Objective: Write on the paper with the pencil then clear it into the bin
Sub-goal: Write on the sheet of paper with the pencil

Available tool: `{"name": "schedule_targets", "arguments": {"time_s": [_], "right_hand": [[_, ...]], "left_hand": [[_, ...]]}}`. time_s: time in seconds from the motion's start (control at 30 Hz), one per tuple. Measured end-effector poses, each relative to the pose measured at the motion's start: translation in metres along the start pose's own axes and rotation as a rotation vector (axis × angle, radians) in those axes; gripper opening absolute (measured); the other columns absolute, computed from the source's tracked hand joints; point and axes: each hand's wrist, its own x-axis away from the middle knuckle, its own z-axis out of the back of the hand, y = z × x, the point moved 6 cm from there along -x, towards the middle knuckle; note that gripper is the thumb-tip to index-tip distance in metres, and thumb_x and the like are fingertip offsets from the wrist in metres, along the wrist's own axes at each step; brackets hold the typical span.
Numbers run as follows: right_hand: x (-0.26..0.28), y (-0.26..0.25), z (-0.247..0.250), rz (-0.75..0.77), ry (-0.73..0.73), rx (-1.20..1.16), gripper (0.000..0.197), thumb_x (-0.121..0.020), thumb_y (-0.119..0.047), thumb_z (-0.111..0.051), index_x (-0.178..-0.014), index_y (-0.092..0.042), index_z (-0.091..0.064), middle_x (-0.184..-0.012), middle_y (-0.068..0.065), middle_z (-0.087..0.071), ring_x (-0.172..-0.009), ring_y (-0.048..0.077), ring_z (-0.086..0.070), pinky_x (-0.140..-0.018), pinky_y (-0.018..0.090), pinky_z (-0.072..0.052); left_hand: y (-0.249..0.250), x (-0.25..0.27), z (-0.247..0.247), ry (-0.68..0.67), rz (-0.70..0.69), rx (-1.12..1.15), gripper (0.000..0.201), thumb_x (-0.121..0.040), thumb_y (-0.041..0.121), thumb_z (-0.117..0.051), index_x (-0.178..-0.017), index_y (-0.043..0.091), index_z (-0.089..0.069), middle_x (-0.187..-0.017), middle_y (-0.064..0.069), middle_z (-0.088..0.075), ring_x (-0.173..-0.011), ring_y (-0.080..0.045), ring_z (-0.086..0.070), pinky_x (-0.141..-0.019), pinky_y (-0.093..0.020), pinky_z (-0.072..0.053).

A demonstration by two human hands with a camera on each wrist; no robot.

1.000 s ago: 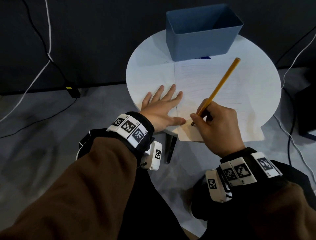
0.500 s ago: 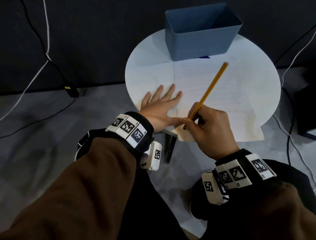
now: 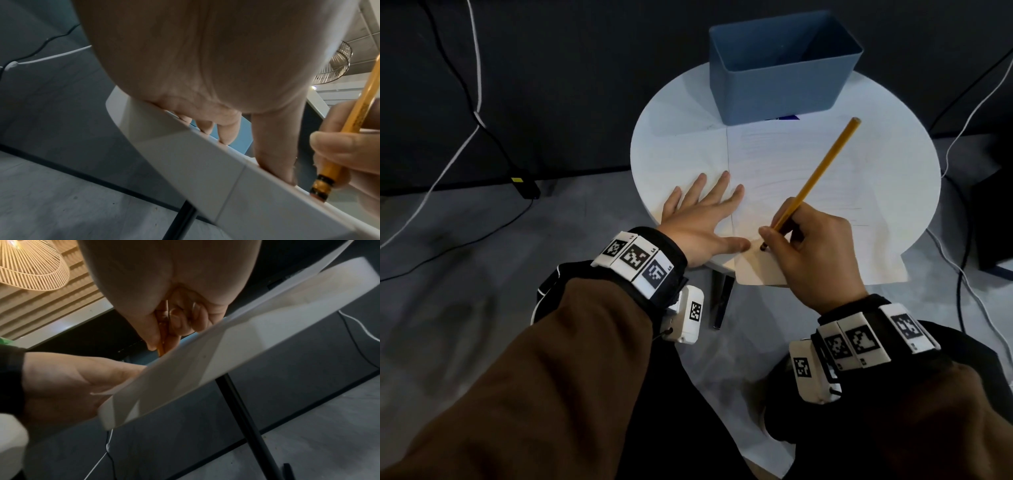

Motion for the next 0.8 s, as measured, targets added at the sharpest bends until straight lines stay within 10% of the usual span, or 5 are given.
{"name": "schedule_targets", "arguments": {"time_s": [0.53, 0.8], "right_hand": [[0.003, -0.009, -0.011, 0.033, -0.055, -0.033, 0.017, -0.091, -0.022, -0.073, -0.08, -0.018, -0.062, -0.065, -0.014, -0.061, -0.057, 0.006, -0.055, -0.055, 0.019, -0.04], [-0.003, 0.012, 0.012, -0.031, 0.062, 0.005, 0.019, -0.092, -0.021, -0.073, -0.079, -0.019, -0.059, -0.069, -0.011, -0.067, -0.053, 0.007, -0.054, -0.057, 0.034, -0.05]], "left_hand": [[-0.001, -0.001, 0.0, 0.005, -0.016, 0.007, 0.089, -0.089, 0.071, -0.048, -0.156, 0.045, 0.004, -0.162, 0.02, 0.02, -0.148, -0.009, 0.025, -0.121, -0.041, 0.014], [0.0, 0.001, 0.001, -0.001, -0.008, 0.004, 0.087, -0.091, 0.068, -0.049, -0.156, 0.046, 0.003, -0.161, 0.021, 0.022, -0.148, -0.008, 0.025, -0.12, -0.039, 0.016]]}}
